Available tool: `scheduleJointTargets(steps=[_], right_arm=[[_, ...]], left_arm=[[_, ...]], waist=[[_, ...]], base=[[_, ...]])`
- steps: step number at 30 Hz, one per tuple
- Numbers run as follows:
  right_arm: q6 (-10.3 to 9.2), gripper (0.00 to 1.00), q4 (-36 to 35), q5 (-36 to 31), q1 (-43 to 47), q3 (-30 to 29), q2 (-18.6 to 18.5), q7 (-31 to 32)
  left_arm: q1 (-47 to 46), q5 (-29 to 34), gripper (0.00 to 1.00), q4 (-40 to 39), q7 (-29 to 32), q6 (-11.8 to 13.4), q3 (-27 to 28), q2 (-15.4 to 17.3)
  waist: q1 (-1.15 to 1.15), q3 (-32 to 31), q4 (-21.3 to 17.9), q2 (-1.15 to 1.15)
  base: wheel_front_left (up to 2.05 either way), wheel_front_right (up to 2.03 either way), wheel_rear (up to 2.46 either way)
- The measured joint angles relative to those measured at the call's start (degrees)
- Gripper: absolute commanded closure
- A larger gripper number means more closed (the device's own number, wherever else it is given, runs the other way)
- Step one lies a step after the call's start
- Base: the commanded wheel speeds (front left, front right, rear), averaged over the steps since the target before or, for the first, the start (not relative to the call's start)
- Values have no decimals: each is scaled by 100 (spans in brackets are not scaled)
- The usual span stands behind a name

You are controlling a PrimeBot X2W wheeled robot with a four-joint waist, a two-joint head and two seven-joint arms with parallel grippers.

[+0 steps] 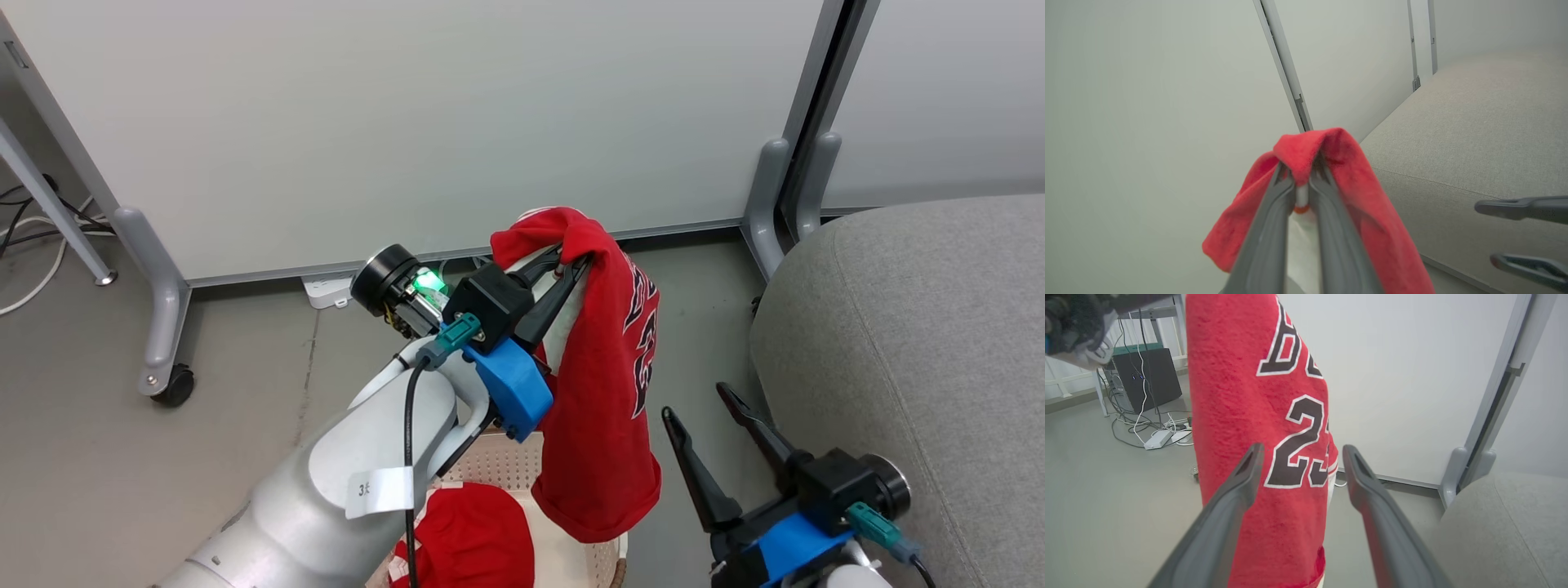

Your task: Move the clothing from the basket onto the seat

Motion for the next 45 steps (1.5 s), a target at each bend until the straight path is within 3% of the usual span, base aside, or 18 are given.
scheduleJointTargets(steps=[7,15,29,38,39,40,41,45], right_arm=[[0,0,33,42,-467,568,-3,0],[1,0,187,-13,-1033,797,108,-1],[1,0,1085,-820,-1828,138,474,-2],[1,0,1569,-645,-2212,-73,491,-1],[1,30,1610,-645,-2233,-74,492,-1],[1,93,1652,-633,-2242,-71,492,-1],[1,100,1701,-601,-2242,-62,492,-1],[1,100,1761,-549,-2244,-64,493,-1]], left_arm=[[-35,40,100,32,0,-12,5,-92],[-226,96,100,47,0,-43,23,-188],[-365,185,100,66,0,-64,-3,-419],[-399,189,100,49,0,-94,-87,-498],[-399,189,100,51,0,-96,-97,-501],[-399,186,100,51,0,-104,-103,-503],[-399,181,100,53,0,-104,-111,-505],[-398,170,100,71,0,-109,-122,-513]], waist=[[0,111,51,0],[1,315,199,0],[1,501,432,0],[1,535,571,0],[1,525,578,0],[0,515,585,0],[1,506,588,0],[1,466,582,0]], base=[[0,0,0],[0,0,0],[0,0,0],[0,0,0],[0,0,0],[0,0,0],[0,0,0],[0,0,0]])
